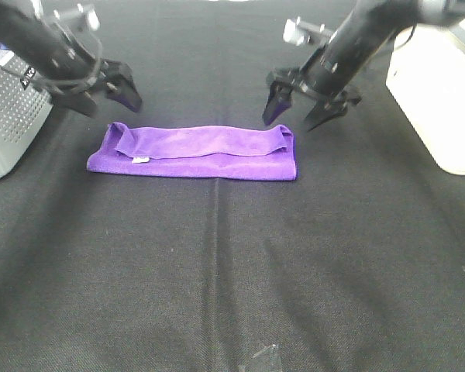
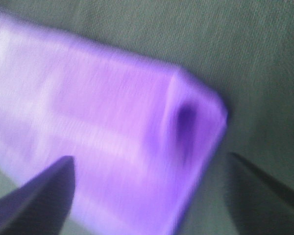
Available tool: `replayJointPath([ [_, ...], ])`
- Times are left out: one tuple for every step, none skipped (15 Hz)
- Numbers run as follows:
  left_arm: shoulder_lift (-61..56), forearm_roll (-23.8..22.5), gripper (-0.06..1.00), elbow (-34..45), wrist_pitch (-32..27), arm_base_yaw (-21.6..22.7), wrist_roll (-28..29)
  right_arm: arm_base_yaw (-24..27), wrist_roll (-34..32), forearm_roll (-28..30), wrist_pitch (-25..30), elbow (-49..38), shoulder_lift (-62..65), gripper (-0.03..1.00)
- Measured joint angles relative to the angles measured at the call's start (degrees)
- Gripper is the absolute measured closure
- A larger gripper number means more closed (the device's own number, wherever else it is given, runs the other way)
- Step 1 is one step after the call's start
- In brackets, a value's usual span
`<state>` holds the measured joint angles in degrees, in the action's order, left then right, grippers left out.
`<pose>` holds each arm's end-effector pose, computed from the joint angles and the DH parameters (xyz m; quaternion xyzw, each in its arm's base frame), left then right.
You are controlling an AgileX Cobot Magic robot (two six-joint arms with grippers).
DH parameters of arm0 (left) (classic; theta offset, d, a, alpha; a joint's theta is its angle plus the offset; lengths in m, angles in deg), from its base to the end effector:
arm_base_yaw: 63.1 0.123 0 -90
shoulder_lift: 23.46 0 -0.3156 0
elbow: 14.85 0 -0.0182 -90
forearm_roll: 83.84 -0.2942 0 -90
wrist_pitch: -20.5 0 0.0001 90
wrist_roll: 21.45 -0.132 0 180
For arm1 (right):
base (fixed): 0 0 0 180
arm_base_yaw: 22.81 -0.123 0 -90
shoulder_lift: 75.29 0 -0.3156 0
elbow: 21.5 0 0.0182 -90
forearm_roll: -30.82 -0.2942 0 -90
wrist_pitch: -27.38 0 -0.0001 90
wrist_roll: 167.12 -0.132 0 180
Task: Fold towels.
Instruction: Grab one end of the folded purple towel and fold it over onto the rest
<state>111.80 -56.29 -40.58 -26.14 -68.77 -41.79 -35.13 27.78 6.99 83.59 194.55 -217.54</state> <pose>0.5573 -0.1000 0.1534 0.0928 0.9539 -0.1759 0.2248 0.5567 0.1670 0.1347 -0.1427 0.9603 0.1837 0.1538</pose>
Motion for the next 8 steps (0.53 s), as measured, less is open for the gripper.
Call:
replayJointPath([
  [-0.17, -5.9, 0.12, -2.86, -5.9, 0.0, 2.98, 0.0, 0.34, 0.29, 7.45, 0.0, 3.55, 0.16],
  [1.26, -7.39, 0.12, -4.76, -8.82, 0.06, 3.61, 0.0, 0.34, 0.29, 10.94, 0.0, 4.93, 0.16],
  [1.26, -7.39, 0.12, -4.76, -8.82, 0.06, 3.61, 0.0, 0.34, 0.29, 10.94, 0.0, 4.93, 0.16],
  [3.5, -7.79, 0.12, -7.33, -12.03, 0.17, 3.78, 0.0, 0.34, 0.34, 12.43, 0.0, 5.79, 0.16],
  [5.9, -7.96, 0.12, -10.2, -14.73, 0.29, 3.84, 0.0, 0.34, 0.4, 12.78, 0.0, 6.02, 0.16],
  [8.42, -8.14, 0.12, -13.52, -17.7, 0.34, 3.78, 0.0, 0.34, 0.46, 12.89, 0.0, 6.13, 0.16],
  [11.06, -8.25, 0.12, -17.65, -20.51, 0.34, 3.78, 0.0, 0.34, 0.46, 12.95, 0.0, 6.13, 0.16],
  [13.98, -8.25, 0.12, -22.12, -22.17, 0.34, 3.78, 0.0, 0.34, 0.46, 13.12, 0.0, 6.13, 0.16],
])
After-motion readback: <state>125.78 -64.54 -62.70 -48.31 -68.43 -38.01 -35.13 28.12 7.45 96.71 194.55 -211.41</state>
